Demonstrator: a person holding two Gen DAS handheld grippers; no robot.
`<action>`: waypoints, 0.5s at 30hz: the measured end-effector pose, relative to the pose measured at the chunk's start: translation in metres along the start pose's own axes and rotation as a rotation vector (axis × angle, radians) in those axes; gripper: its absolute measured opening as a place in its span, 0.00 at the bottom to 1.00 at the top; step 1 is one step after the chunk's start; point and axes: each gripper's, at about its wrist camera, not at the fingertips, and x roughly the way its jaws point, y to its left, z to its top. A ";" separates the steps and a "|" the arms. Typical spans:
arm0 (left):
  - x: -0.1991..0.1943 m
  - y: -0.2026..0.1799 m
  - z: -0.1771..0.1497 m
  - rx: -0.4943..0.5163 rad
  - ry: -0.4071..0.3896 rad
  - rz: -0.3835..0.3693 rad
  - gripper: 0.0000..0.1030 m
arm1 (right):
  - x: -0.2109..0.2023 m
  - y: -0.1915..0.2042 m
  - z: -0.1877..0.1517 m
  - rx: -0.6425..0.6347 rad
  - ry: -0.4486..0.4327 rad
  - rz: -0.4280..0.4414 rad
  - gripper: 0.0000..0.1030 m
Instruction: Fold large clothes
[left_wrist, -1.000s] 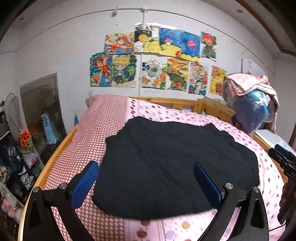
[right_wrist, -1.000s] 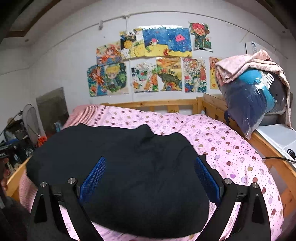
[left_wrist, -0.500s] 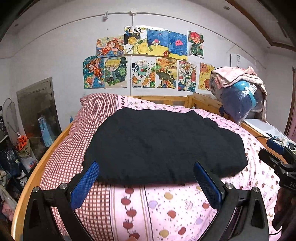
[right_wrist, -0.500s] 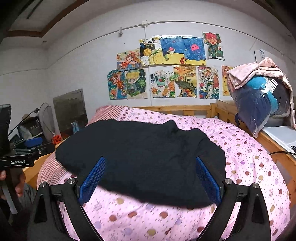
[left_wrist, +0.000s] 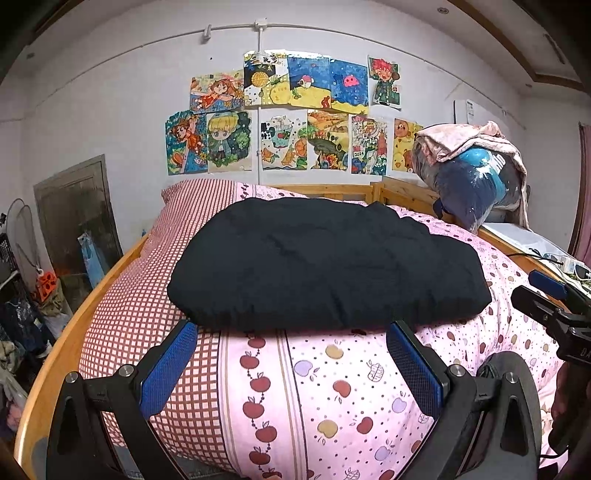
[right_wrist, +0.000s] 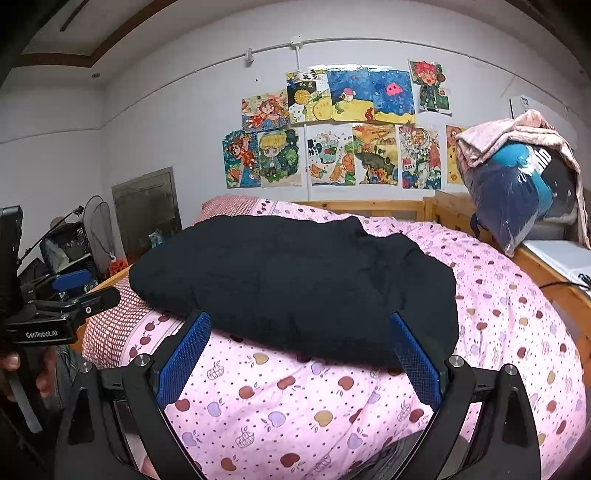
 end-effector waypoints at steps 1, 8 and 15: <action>0.001 0.001 0.000 -0.002 0.001 0.000 1.00 | 0.000 -0.002 -0.001 0.005 0.005 0.000 0.92; 0.001 0.002 -0.002 -0.012 0.007 -0.003 1.00 | 0.003 -0.003 -0.004 0.010 0.017 0.000 0.92; 0.001 0.002 -0.002 -0.012 0.007 -0.005 1.00 | 0.003 0.001 -0.006 0.002 0.016 0.004 0.92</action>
